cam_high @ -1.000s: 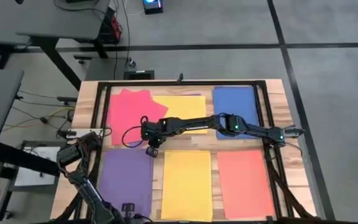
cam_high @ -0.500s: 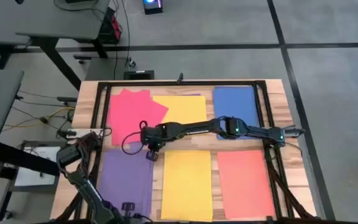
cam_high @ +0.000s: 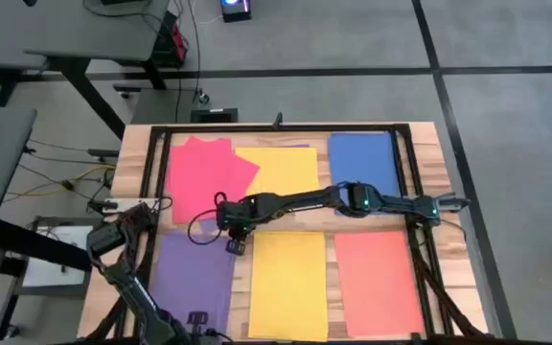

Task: Organize paper
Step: Stack the purple paper on top of the purple paper

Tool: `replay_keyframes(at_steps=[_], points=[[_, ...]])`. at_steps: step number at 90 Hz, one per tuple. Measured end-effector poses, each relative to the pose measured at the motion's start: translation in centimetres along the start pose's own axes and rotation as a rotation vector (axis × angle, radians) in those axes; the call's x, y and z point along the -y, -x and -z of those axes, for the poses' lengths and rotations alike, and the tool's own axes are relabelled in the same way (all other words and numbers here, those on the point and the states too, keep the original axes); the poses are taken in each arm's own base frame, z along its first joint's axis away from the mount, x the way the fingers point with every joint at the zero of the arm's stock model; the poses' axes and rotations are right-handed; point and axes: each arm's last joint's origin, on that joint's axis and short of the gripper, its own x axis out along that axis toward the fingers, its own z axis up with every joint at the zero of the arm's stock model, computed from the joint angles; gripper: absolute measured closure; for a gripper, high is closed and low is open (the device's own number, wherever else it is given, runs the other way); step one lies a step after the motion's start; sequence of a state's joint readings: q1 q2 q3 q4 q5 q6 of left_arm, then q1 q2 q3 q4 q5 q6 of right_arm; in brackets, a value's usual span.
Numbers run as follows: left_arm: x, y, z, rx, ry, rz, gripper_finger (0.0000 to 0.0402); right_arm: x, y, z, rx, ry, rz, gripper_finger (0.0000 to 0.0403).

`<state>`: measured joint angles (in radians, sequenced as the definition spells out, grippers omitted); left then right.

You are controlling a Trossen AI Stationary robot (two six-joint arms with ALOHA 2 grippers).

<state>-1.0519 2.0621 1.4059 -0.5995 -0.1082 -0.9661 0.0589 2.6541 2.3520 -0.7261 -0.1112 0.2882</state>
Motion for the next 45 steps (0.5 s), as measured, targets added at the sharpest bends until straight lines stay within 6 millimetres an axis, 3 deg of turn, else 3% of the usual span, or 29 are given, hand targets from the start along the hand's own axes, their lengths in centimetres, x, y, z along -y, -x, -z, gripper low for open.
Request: replay_keyframes(at_steps=[45], points=[[0.5,0.64,-0.45,-0.016,-0.039,0.008,0.0401,0.65,0.19,-0.15,-0.009,0.004,-0.003,0.0403]])
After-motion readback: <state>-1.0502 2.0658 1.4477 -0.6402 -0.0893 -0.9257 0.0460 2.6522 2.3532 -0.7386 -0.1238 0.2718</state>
